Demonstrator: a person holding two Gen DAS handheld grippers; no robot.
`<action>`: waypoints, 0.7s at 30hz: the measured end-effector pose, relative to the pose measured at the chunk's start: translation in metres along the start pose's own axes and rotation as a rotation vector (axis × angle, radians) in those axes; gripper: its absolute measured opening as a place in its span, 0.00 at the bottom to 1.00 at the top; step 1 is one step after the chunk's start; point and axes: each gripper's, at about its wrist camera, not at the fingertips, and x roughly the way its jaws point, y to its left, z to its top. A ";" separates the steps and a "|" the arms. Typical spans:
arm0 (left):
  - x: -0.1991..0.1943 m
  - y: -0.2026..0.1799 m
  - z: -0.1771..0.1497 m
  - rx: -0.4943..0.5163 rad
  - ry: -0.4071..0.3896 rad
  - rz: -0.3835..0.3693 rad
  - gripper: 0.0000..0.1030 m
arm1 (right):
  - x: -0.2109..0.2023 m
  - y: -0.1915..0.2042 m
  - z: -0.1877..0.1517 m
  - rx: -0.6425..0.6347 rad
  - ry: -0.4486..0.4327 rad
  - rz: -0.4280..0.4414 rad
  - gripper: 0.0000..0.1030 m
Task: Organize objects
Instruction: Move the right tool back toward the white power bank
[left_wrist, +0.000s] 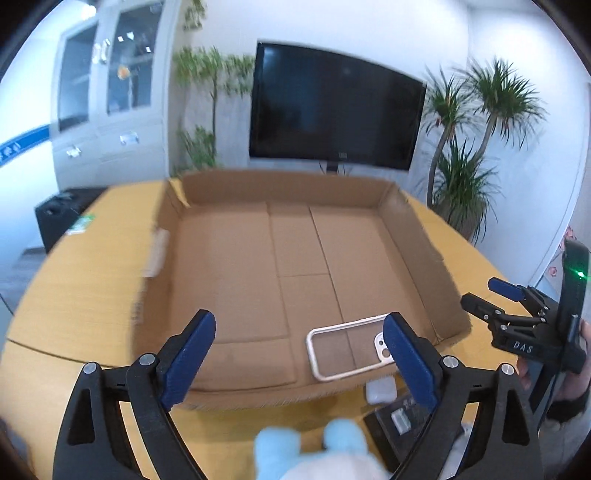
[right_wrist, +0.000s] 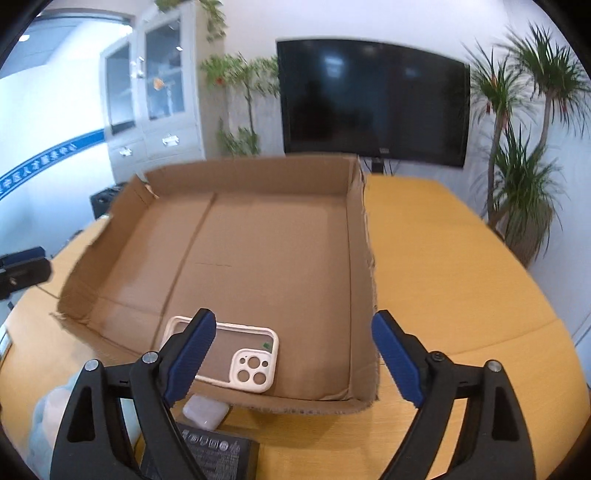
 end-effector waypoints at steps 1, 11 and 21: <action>-0.016 0.005 -0.007 -0.002 -0.012 0.006 0.90 | -0.006 0.000 -0.002 -0.002 -0.006 0.020 0.84; -0.097 0.030 -0.116 -0.117 -0.063 0.078 0.91 | -0.061 0.039 -0.062 -0.064 -0.063 0.235 0.84; -0.114 0.015 -0.215 -0.120 0.106 0.025 0.91 | -0.081 0.107 -0.135 -0.282 0.123 0.502 0.84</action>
